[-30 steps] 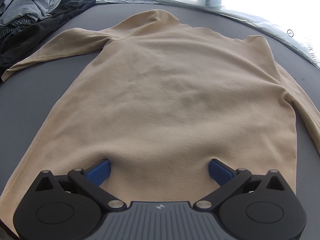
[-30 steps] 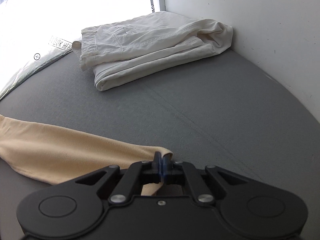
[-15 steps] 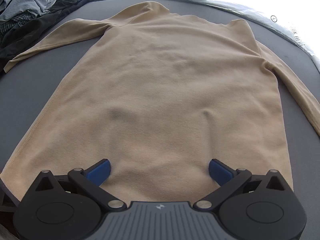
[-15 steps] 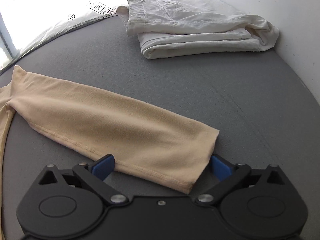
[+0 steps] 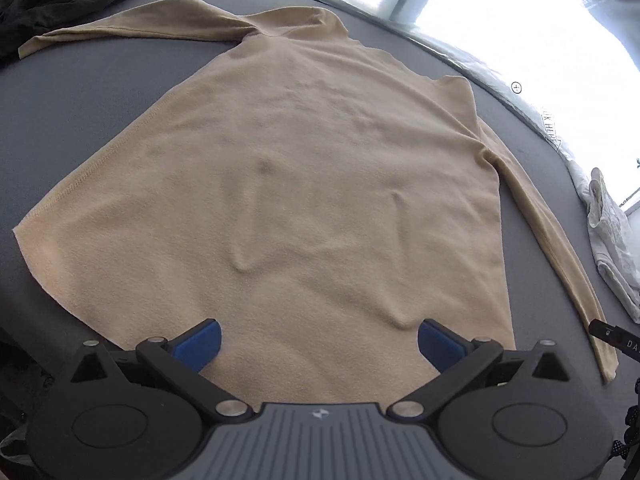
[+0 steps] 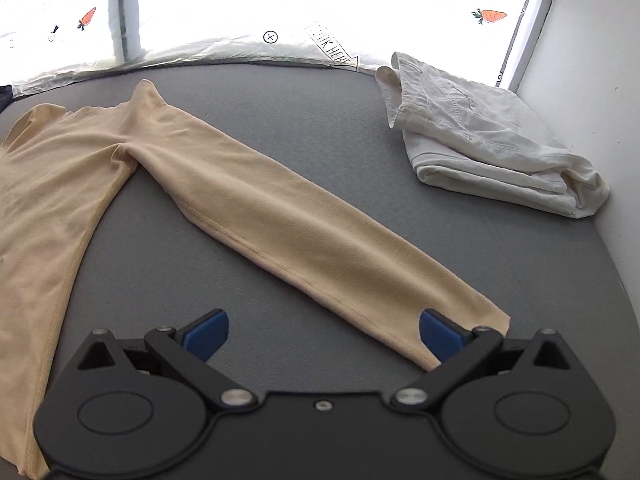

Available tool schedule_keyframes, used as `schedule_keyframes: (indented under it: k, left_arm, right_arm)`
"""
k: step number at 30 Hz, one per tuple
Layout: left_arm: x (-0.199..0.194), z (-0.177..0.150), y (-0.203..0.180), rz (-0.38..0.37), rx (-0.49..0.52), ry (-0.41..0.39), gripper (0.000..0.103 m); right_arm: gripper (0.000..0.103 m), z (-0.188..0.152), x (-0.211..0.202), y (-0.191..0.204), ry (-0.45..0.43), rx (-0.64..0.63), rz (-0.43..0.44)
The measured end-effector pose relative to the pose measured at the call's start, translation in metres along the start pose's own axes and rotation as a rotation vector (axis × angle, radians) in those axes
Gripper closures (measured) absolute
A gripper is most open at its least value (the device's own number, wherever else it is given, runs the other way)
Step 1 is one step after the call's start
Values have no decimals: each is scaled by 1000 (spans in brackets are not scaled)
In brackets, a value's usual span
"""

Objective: Fold clothes
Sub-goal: 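Move the left tool to the other sleeve cuff and grasp it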

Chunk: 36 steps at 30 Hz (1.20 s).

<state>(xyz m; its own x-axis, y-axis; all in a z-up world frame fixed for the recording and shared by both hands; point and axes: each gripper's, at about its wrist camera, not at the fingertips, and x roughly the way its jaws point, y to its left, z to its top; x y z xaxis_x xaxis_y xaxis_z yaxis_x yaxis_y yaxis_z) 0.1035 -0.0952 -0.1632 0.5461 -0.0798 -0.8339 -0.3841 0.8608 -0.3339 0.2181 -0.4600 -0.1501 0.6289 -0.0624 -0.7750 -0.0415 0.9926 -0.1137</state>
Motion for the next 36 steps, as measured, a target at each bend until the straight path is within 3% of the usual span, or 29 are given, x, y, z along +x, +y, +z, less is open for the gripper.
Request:
schedule_keyframes:
  k: [3, 8, 12, 18, 22, 26, 31, 36]
  left_arm:
    - [-14, 10, 25, -30, -65, -44, 0]
    - [-29, 34, 69, 6, -5, -64, 0]
    - [-36, 71, 115, -2, 3, -79, 0]
    - [-44, 148, 180, 35, 29, -169, 0]
    - [-40, 186, 217, 66, -10, -170, 0]
    - [-32, 220, 243, 84, -71, -175, 1]
    - [-1, 264, 247, 64, -88, -169, 16]
    - [36, 304, 245, 79, -101, -155, 46]
  right_arm:
    - [0, -1, -3, 32, -1, -26, 38]
    - [0, 3, -5, 97, 6, 6, 83]
    - [0, 11, -8, 157, -3, 16, 151]
    - [0, 21, 7, 247, -24, 7, 194]
    - [0, 22, 26, 290, -22, 59, 159]
    - [0, 18, 29, 304, -73, 68, 113]
    - [0, 15, 34, 300, -135, 112, 67]
    - [0, 12, 40, 299, -201, 123, 59]
